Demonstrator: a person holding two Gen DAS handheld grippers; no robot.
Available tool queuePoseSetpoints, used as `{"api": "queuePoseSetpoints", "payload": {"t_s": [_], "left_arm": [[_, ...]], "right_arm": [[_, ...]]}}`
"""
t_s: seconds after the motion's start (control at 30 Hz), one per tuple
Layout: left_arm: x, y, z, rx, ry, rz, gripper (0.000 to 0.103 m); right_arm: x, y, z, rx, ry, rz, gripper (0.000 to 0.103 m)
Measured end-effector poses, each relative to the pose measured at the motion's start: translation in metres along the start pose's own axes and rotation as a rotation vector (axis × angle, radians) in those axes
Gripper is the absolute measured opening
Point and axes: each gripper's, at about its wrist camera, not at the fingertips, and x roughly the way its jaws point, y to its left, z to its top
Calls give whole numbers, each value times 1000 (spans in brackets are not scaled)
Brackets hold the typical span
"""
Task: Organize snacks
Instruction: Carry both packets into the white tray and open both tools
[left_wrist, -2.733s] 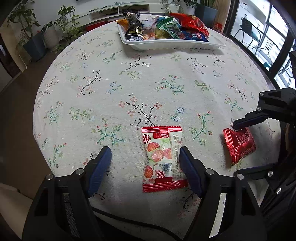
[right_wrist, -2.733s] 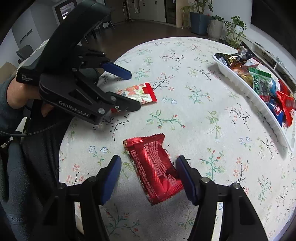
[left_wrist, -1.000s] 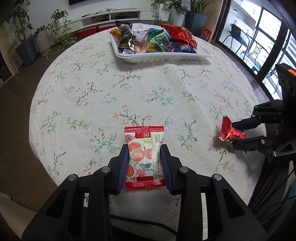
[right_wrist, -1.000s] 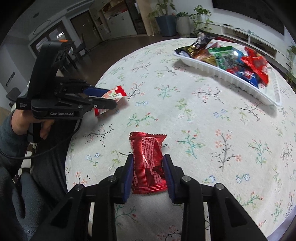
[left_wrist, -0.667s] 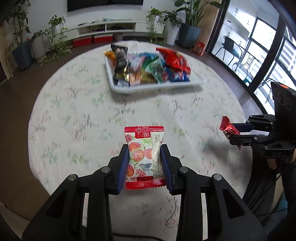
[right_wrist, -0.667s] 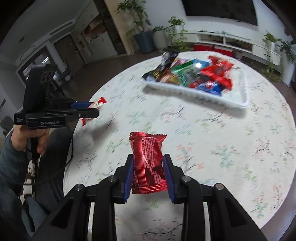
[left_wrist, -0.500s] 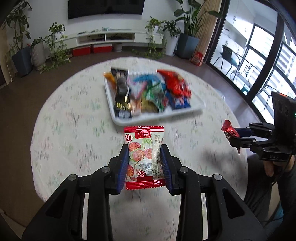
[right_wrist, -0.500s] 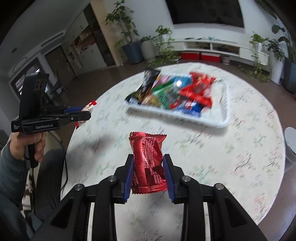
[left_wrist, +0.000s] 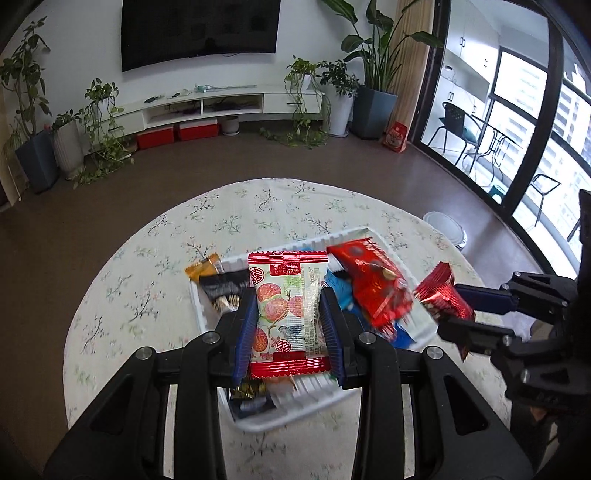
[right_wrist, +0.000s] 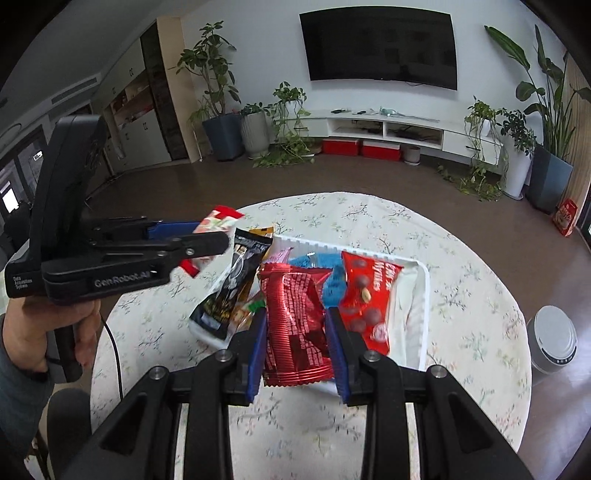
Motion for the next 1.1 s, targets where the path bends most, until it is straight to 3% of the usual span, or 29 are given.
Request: {"api": "queuePoseSetpoints", "payload": {"t_s": [0.37,0.87,1.1], "left_arm": [[73,8,4,-6,53,2,32],[130,3,-1,25,94,14,34],[138,2,-1,17,90,17,46]], "right_arm": [[62,-10,16,20,57,-67,34],[96,-8,12,-68,104,-169,34],[100,0,8,-99,111,-187,35]]}}
